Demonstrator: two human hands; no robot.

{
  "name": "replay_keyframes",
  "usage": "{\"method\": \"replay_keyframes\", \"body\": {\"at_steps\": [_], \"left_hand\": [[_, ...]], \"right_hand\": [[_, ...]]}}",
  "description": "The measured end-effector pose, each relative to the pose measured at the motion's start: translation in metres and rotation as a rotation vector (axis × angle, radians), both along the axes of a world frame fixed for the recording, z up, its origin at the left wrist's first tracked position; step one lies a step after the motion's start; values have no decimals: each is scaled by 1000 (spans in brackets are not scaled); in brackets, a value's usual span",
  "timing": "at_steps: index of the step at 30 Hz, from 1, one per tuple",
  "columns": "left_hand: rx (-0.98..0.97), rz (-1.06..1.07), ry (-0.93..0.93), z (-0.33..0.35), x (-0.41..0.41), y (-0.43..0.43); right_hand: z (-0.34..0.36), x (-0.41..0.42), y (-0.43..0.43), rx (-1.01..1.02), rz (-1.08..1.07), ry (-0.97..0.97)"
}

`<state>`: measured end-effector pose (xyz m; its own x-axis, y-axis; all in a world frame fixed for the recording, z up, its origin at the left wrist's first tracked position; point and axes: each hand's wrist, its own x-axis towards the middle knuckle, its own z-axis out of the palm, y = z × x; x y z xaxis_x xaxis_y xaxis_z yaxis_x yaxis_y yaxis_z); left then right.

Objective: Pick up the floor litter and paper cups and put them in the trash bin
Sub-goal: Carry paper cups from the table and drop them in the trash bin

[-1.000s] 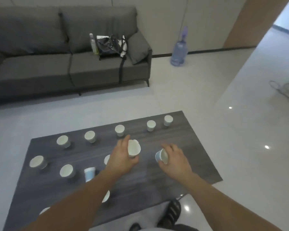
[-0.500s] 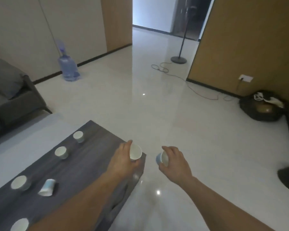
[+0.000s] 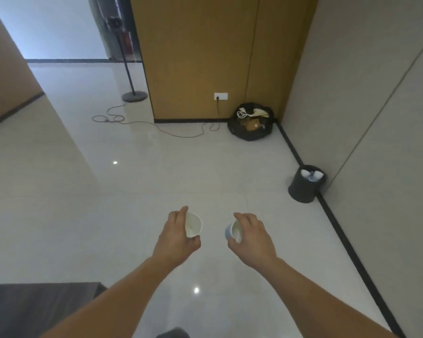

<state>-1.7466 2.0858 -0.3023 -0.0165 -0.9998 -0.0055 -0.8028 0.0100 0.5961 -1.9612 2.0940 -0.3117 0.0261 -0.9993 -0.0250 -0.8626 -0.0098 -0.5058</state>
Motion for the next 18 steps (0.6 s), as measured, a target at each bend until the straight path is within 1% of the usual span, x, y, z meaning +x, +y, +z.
{"method": "replay_keyframes", "body": {"at_steps": [5,9,15,18], "left_hand": [[17,-169,-25,-7,-71,-59],[40,-267,-38,-22,-129,-119],[45,-419,42,-33,-246,-226],[27,-495,45,-33,-301,-277]], "right_hand": [[-15,-68,-22,41,-142,-31],[-20,-126,-62,34,-255,-26],[-17,-221,-134,68,-408,49],[-14,-268,-168,74,-503,70]]}}
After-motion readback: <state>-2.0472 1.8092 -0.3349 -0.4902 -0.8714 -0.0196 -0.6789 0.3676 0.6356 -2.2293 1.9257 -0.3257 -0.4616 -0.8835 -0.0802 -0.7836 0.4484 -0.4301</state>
